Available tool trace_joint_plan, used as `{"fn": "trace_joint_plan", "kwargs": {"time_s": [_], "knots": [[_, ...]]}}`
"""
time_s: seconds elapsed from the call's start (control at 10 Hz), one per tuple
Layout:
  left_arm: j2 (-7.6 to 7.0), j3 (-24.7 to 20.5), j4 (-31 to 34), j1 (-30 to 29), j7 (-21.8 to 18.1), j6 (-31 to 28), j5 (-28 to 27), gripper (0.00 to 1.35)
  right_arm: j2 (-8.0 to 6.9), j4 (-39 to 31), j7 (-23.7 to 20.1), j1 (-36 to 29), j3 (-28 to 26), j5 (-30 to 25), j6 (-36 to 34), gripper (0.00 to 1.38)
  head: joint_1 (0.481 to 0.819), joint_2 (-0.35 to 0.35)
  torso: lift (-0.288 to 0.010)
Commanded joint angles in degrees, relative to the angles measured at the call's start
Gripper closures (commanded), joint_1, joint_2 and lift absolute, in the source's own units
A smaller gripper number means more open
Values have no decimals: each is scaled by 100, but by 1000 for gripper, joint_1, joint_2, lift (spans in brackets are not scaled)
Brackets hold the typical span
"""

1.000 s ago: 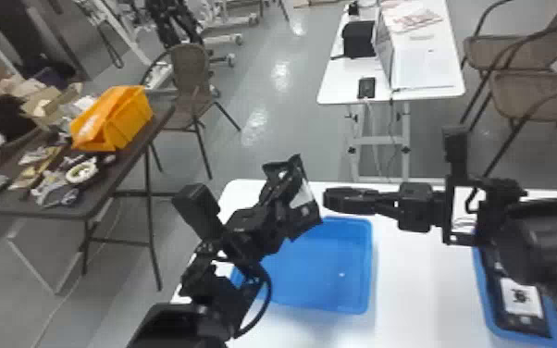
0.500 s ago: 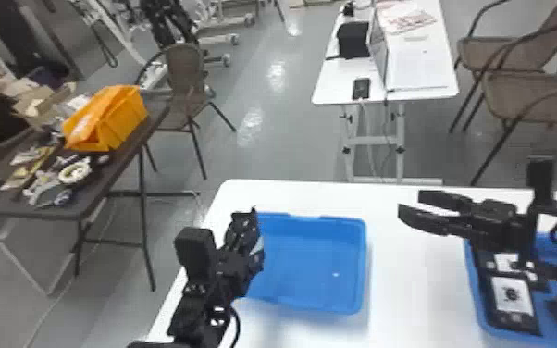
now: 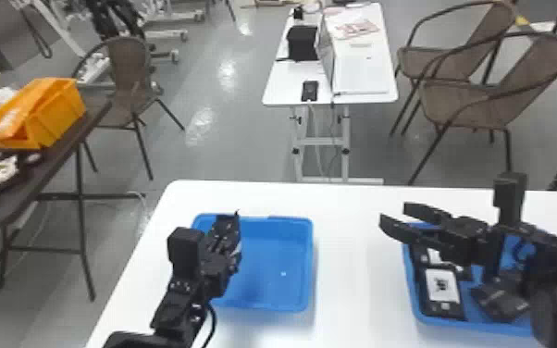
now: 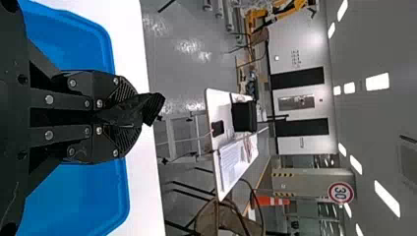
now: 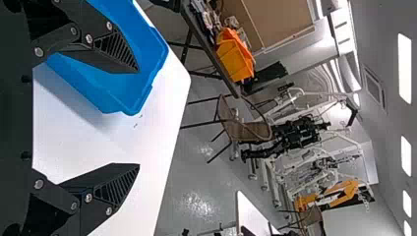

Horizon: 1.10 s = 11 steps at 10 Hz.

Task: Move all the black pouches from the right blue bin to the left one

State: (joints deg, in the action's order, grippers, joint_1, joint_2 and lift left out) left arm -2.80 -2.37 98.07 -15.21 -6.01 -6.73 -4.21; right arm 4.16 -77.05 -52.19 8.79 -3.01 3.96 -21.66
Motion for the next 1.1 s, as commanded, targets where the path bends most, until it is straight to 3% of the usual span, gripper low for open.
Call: {"fn": "trace_joint_plan", "kwargs": {"time_s": [0.0,0.1,0.2,0.3,0.4,0.5,0.6,0.7,1.0], "knots": [[-89,97,-253,123,-14,75,95,779,6,23,-2,27,19,-53,4,374,695,145,10],[-89,62,-332,132,-32,295,16,101,6,32,-2,18,28,-62,4,374,695,136,10],[-81,-17,-358,132,-49,444,51,-1,6,23,-11,9,37,-79,4,374,695,134,10],[-63,-114,-323,106,-111,611,201,-1,14,-21,-2,-26,37,-123,4,374,695,138,10],[-28,-202,-209,44,-164,858,473,107,14,-188,112,-158,19,-149,4,374,695,143,10],[51,-307,204,-114,-146,937,711,186,23,-654,561,-457,11,-246,4,374,695,144,10],[227,-439,688,-360,-146,893,842,203,-21,-1163,1167,-896,-95,-246,83,374,695,141,10],[295,-510,951,-606,-137,1068,992,208,-117,-1585,1677,-1345,-306,-316,302,374,695,129,10],[295,-633,1470,-1107,-120,866,1124,208,-421,-1972,3092,-2496,-824,-439,1216,381,695,68,10]]}}
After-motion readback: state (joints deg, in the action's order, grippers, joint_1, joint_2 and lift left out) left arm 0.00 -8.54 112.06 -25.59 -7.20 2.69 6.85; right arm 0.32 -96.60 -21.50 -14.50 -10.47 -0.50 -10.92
